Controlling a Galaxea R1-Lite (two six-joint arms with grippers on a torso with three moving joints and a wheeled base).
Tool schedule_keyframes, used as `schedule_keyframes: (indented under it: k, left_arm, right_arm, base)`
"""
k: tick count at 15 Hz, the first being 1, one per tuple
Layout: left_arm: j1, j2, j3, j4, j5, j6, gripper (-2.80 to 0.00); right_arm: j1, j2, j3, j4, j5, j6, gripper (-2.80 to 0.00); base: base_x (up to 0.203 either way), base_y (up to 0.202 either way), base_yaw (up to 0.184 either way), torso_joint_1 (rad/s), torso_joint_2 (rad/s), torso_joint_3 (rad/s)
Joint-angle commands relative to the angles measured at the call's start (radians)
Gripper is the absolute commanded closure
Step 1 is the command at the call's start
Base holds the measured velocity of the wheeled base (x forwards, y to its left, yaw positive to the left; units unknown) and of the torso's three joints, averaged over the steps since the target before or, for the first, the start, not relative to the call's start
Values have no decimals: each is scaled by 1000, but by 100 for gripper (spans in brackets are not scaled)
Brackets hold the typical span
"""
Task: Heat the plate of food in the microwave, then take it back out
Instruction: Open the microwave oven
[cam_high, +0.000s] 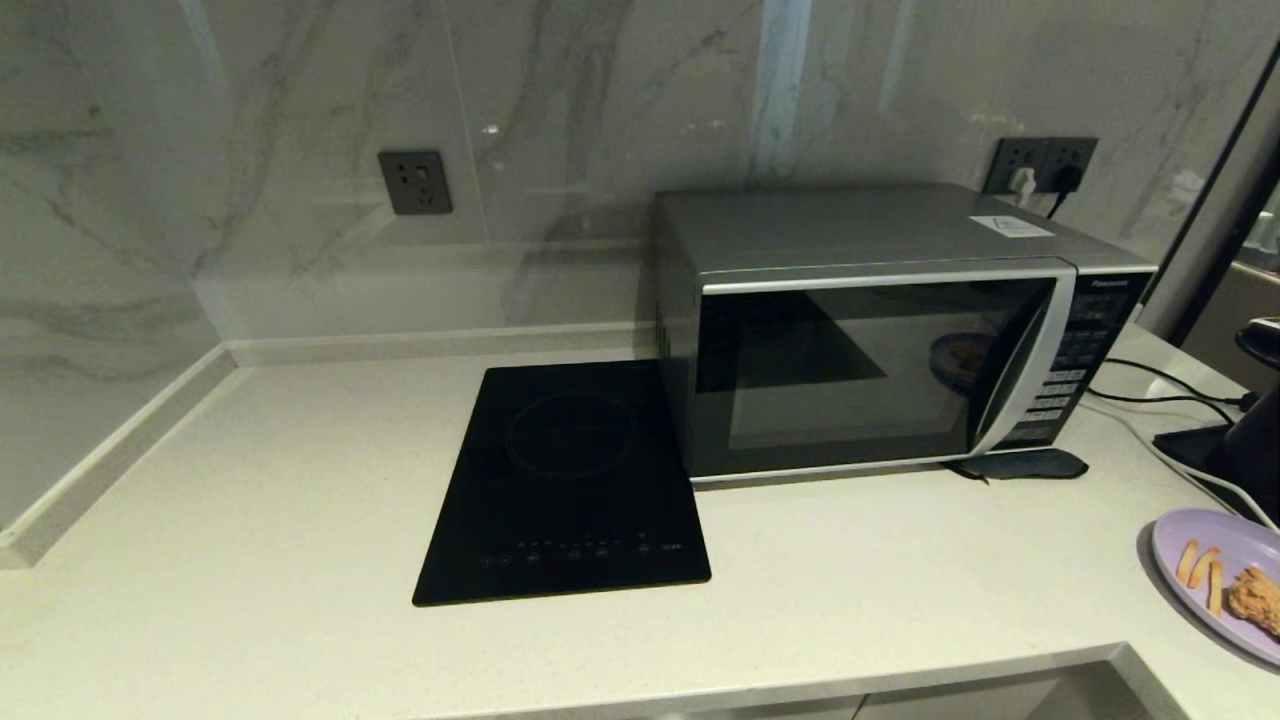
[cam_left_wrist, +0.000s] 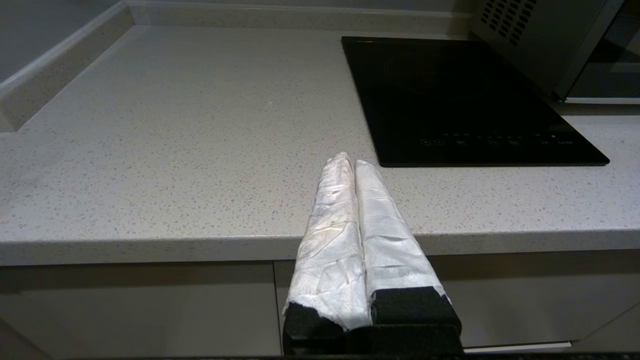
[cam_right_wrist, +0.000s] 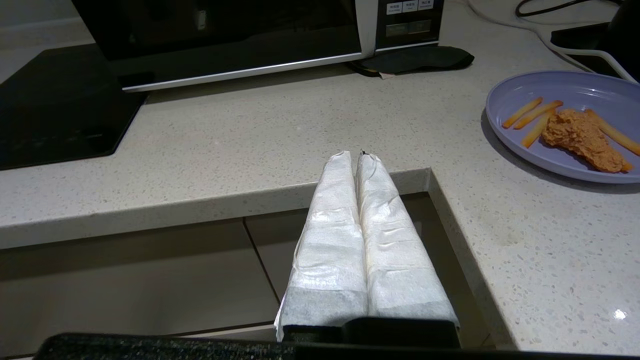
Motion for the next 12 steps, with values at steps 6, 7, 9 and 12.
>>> schedule_keyframes:
  k: [6,7,9,12]
  left_arm:
    - [0,2,0,0,0,-1,0]
    - [0,2,0,0,0,-1,0]
    - [0,2,0,0,0,-1,0]
    - [0,2,0,0,0,-1,0]
  right_arm:
    - [0,2,0,3,-4,-6,0]
    - [-1,2,0,5,-5,-7,0]
    - [1,11,-67,23,-4,-11,0]
    - [0,133,-319,114,-3,7,0]
  base:
    - [0,0,0,0,0,0]
    - [0,0,0,0,0,0]
    - [0,0,0,0,0,0]
    - [0,0,0,0,0,0]
